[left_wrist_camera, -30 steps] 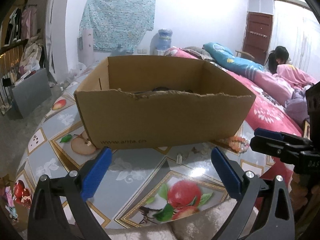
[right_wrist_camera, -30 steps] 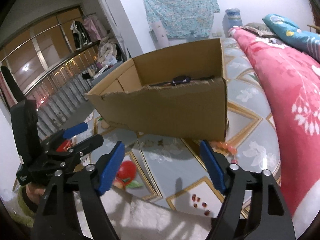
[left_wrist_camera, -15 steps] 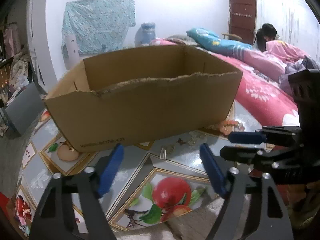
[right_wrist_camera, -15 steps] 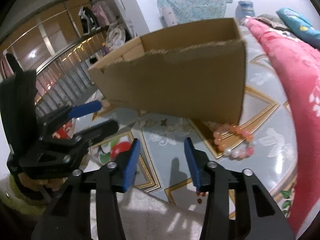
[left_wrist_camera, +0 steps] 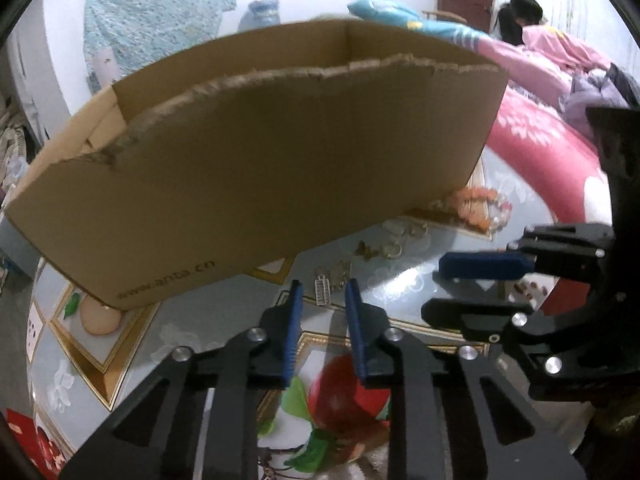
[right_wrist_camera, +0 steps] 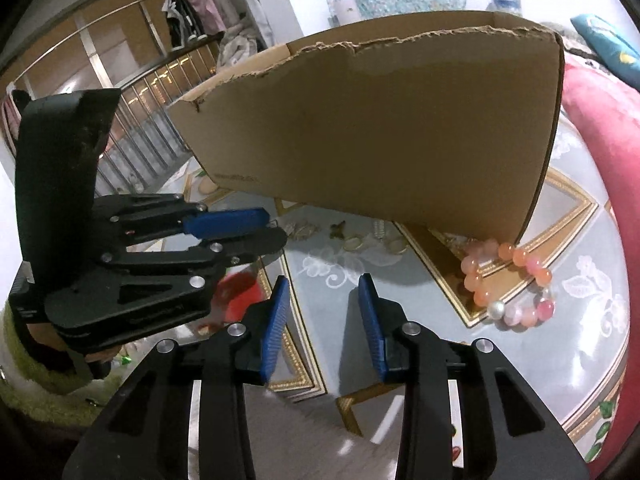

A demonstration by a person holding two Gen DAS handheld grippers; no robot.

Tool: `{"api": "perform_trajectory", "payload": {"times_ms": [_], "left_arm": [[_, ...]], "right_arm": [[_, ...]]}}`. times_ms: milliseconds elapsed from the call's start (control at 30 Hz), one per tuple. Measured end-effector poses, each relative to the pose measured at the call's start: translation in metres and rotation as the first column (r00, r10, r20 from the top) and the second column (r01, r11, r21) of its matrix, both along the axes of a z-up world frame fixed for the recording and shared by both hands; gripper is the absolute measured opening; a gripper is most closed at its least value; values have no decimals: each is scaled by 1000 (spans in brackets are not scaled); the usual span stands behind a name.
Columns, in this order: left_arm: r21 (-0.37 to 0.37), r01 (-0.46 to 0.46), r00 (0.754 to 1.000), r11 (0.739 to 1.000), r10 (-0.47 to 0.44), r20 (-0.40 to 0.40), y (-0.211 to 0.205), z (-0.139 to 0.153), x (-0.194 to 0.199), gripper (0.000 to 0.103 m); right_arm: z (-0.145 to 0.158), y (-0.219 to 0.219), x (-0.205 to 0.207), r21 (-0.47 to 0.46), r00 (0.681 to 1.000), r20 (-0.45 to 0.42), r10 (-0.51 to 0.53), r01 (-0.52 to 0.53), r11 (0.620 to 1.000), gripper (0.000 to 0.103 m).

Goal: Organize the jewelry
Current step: 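Lower both grippers toward the small metal earrings beside the box, then close the left gripper on a small silver earring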

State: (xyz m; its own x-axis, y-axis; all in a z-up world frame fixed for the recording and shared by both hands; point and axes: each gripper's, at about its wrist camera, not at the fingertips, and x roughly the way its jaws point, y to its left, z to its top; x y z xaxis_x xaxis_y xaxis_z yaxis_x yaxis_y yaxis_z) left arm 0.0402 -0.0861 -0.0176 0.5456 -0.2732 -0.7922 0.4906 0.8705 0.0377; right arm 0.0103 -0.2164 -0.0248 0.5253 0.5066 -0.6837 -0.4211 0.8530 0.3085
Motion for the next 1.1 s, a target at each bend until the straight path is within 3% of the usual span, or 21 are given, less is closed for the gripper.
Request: {"api": "perform_trajectory", "payload": {"times_ms": [133,400,633,700,1100], "left_arm": [[12,15,1000,1000,-15,-21,-2,-3,3,10],[-10,14,999,1000,-15,-47,1,-3,10,9],[-20,7,999,1000,-7,-36,4,-2,8,5],[-30,2,1000,1000,-3,-28,7,0,6,0],[-51,-37,999,998,35,-38,21,0,1,0]], "right_arm": [[1,0,0,-4,1000,6,3,-3,1000,34],[-2,-3,0,-6,1000,8,6,-6,1000,33],[-2,-1,0,-7,1000,7,6,-6,1000,33],[-2,-1,1,-8,1000,8,6,-6,1000,33],[-3,8,5,-21,1000,6,2,-2,1000,33]]}}
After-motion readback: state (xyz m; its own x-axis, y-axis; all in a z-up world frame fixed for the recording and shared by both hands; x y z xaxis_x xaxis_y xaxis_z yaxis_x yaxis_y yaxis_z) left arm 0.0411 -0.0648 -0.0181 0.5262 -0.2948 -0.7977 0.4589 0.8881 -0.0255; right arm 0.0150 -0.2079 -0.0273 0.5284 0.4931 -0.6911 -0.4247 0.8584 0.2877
